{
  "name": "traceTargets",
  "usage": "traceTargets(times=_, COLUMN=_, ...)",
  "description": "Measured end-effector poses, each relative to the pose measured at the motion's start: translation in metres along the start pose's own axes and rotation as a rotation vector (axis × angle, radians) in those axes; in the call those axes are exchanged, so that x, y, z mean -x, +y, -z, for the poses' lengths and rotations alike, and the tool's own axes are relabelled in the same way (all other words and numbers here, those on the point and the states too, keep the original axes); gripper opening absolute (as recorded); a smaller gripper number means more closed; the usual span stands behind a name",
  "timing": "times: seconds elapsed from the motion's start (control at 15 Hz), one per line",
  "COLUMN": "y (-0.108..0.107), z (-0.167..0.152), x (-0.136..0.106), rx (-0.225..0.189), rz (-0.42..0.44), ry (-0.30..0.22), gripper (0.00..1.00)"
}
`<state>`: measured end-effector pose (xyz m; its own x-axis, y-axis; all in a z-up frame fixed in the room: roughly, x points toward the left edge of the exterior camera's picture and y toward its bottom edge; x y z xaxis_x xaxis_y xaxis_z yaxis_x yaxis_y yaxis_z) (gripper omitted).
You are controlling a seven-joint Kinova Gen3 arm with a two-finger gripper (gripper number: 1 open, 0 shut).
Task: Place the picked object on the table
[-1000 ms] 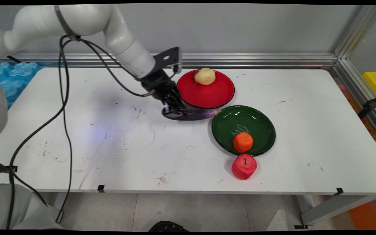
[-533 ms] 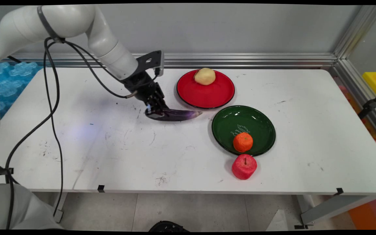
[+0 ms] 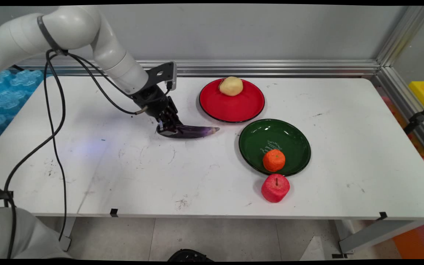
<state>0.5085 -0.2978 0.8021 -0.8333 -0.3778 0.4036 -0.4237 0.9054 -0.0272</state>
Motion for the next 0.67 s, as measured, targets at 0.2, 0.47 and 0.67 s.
traceTargets(times=0.2, y=0.0, z=-0.006, x=0.003, rx=0.001, rz=0.013, ry=0.008, gripper=0.0)
traceTargets(times=0.47, y=0.001, z=-0.012, x=0.005, rx=-0.001, rz=0.028, ry=0.019, gripper=0.0)
traceTargets(times=0.67, y=0.001, z=-0.016, x=0.005, rx=-0.002, rz=0.036, ry=0.027, gripper=0.0)
